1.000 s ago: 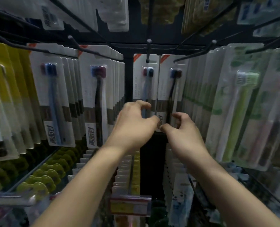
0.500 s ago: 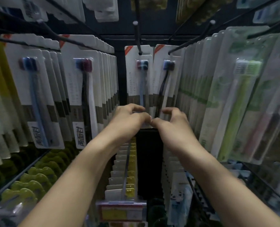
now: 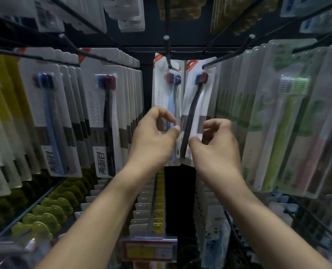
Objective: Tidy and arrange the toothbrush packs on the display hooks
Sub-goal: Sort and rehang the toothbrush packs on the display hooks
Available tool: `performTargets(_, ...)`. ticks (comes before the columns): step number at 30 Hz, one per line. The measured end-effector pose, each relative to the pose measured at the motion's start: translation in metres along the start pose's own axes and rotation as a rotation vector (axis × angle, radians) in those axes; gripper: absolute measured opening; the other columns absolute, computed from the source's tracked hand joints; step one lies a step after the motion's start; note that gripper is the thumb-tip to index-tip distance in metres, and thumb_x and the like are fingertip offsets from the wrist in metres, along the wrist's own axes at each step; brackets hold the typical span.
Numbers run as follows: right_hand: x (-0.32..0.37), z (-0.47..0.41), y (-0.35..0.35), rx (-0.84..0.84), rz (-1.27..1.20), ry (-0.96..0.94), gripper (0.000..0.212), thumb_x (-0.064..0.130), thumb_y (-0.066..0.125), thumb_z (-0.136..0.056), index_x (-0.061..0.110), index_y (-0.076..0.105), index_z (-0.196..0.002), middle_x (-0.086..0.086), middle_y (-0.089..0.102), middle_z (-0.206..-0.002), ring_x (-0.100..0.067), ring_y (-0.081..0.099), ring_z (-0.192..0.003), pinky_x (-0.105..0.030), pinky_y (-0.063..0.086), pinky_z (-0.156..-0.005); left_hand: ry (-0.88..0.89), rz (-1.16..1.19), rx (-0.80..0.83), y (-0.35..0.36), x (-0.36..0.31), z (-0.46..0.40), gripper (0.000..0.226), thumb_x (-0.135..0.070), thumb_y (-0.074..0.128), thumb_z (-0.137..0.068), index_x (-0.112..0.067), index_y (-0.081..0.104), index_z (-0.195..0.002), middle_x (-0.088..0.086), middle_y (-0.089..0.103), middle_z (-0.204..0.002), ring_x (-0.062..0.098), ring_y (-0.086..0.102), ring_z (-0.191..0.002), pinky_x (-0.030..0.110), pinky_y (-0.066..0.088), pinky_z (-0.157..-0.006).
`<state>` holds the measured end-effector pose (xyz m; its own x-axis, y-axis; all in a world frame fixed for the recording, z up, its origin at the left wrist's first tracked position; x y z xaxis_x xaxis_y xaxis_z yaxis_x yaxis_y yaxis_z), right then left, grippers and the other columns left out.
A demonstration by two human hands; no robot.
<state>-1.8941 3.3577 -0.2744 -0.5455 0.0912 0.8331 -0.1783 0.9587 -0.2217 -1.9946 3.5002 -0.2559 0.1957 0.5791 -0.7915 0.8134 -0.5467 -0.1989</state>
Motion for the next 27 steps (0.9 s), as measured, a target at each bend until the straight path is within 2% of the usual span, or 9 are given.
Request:
performTargets(2, 0.003, 0.002, -0.003, -0.023, -0.067, -0.005, 0.043, 0.025, 0.07, -0.093, 0.027, 0.045, -0.127, 0.012, 0.062, -0.099, -0.005, 0.063, -0.09, -0.022, 0.047, -0.07, 0.037, 0.023, -0.057, -0.004, -0.008, 0.004, 0.016, -0.011, 0.07, -0.095, -0.025, 0.061, -0.098, -0.006, 0.06, -0.087, -0.001, 0.052, -0.071, 0.025, 0.049, -0.071)
performTargets(4, 0.004, 0.004, -0.002, 0.007, -0.117, 0.018, 0.051, 0.027, 0.073, -0.092, 0.026, 0.046, -0.135, 0.011, 0.066, -0.103, -0.004, 0.067, -0.09, -0.026, 0.053, -0.075, 0.035, 0.04, -0.086, -0.007, -0.013, 0.008, 0.018, -0.007, 0.069, -0.095, -0.023, 0.061, -0.099, -0.007, 0.058, -0.085, -0.003, 0.052, -0.067, 0.019, 0.048, -0.065)
performTargets(8, 0.007, 0.006, 0.002, 0.075, -0.178, 0.042, 0.027, 0.024, 0.077, -0.09, 0.023, 0.067, -0.115, 0.009, 0.077, -0.095, -0.003, 0.073, -0.087, -0.035, 0.06, -0.083, 0.033, 0.062, -0.078, -0.011, -0.022, 0.014, 0.027, -0.002, 0.069, -0.095, -0.023, 0.061, -0.11, -0.005, 0.062, -0.095, -0.012, 0.057, -0.065, 0.008, 0.048, -0.059)
performTargets(10, 0.008, 0.008, 0.002, 0.098, -0.205, 0.042, 0.016, 0.019, 0.075, -0.092, 0.021, 0.072, -0.107, 0.008, 0.079, -0.091, -0.006, 0.075, -0.085, -0.039, 0.062, -0.084, 0.029, 0.082, -0.08, -0.014, -0.025, 0.016, 0.035, -0.001, 0.07, -0.094, -0.028, 0.06, -0.115, -0.003, 0.064, -0.097, -0.009, 0.062, -0.067, 0.017, 0.057, -0.06)
performTargets(13, 0.012, 0.01, -0.002, 0.07, -0.202, 0.005, 0.009, 0.016, 0.075, -0.091, 0.018, 0.072, -0.1, 0.005, 0.078, -0.087, -0.009, 0.075, -0.083, -0.041, 0.062, -0.081, 0.025, 0.09, -0.11, -0.02, -0.03, 0.019, 0.044, 0.0, 0.071, -0.091, -0.032, 0.058, -0.119, -0.001, 0.066, -0.085, 0.002, 0.065, -0.062, 0.041, 0.061, -0.065)
performTargets(17, 0.013, 0.014, -0.01, 0.044, -0.249, 0.003, 0.016, 0.014, 0.075, -0.093, 0.018, 0.068, -0.107, 0.006, 0.076, -0.089, -0.003, 0.073, -0.079, -0.027, 0.06, -0.072, 0.04, 0.138, -0.145, -0.025, -0.038, 0.028, 0.049, 0.001, 0.071, -0.088, -0.034, 0.056, -0.12, 0.012, 0.071, -0.091, 0.034, 0.074, -0.075, 0.055, 0.062, -0.061)
performTargets(23, 0.015, 0.025, -0.013, 0.063, -0.245, 0.034, 0.035, 0.025, 0.073, -0.096, 0.019, 0.062, -0.129, 0.004, 0.074, -0.108, -0.014, 0.073, -0.096, -0.04, 0.061, -0.088, 0.036, 0.164, -0.18, -0.033, -0.045, 0.042, 0.051, -0.001, 0.071, -0.087, -0.036, 0.056, -0.122, 0.017, 0.069, -0.093, 0.042, 0.07, -0.079, 0.059, 0.06, -0.059)
performTargets(25, 0.016, 0.03, -0.014, 0.078, -0.265, 0.038, 0.031, 0.024, 0.071, -0.098, 0.021, 0.062, -0.127, 0.005, 0.074, -0.106, -0.01, 0.073, -0.091, -0.034, 0.059, -0.081, 0.031, 0.17, -0.178, -0.035, -0.046, 0.046, 0.051, -0.001, 0.071, -0.087, -0.037, 0.057, -0.121, 0.019, 0.068, -0.095, 0.041, 0.069, -0.08, 0.059, 0.06, -0.06)
performTargets(27, 0.018, 0.035, -0.016, 0.091, -0.291, 0.031, 0.023, 0.022, 0.069, -0.099, 0.024, 0.063, -0.122, 0.007, 0.075, -0.1, -0.002, 0.072, -0.082, -0.023, 0.055, -0.072, 0.039, 0.171, -0.164, -0.035, -0.044, 0.049, 0.051, -0.003, 0.072, -0.088, -0.038, 0.056, -0.121, 0.01, 0.068, -0.103, 0.031, 0.07, -0.083, 0.055, 0.062, -0.07)
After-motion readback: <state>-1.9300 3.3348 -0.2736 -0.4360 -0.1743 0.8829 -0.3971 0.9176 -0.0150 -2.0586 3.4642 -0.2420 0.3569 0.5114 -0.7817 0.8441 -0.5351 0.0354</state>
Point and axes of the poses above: each hand's wrist, its own z-axis away from the middle knuckle, its own y-axis out of the palm, x = y × z, the point moved 9 cm from there along -z, towards the middle knuckle
